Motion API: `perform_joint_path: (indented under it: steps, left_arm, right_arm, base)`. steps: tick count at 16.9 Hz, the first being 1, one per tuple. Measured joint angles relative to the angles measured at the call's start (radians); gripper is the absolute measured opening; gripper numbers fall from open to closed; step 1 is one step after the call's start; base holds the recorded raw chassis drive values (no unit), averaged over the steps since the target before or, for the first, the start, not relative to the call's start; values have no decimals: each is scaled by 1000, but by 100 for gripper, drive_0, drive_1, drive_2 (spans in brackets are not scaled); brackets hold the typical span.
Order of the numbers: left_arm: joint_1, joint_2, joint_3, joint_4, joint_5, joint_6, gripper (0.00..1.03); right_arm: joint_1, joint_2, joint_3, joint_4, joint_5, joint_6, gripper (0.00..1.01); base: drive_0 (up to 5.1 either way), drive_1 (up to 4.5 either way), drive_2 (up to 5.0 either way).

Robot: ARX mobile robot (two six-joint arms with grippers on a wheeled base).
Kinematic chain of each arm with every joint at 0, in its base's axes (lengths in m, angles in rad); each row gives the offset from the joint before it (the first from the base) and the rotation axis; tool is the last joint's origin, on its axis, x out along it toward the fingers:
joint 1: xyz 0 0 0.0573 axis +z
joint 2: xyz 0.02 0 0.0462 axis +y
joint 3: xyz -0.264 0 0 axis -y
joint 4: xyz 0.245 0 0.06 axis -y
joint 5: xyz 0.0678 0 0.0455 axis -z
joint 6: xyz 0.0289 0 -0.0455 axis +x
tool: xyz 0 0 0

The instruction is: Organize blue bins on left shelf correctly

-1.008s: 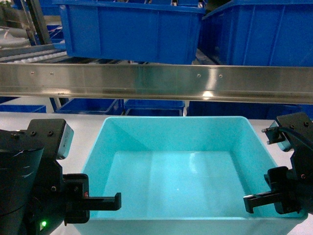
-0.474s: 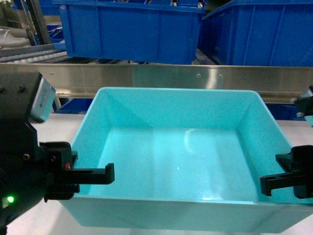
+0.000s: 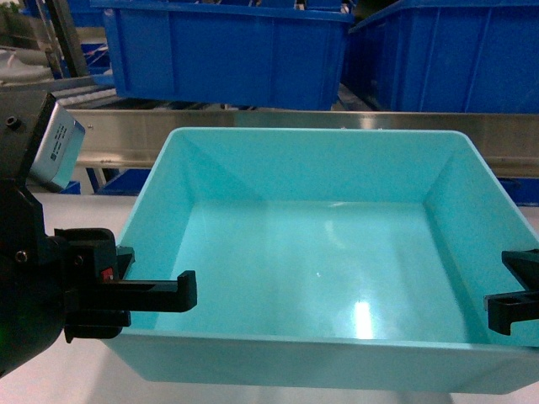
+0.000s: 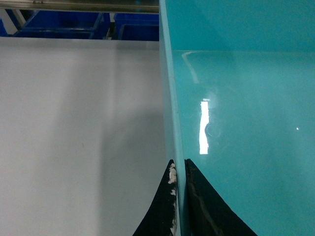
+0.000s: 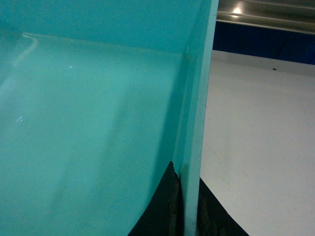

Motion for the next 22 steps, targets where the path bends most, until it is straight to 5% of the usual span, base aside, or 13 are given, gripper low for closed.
perform_joint_path:
  steps: [22]
  left_arm:
    - [-1, 0, 0, -3, 0, 0, 2]
  right_arm:
    - [0, 0, 0, -5, -2, 0, 2]
  base:
    - [-479, 169, 321]
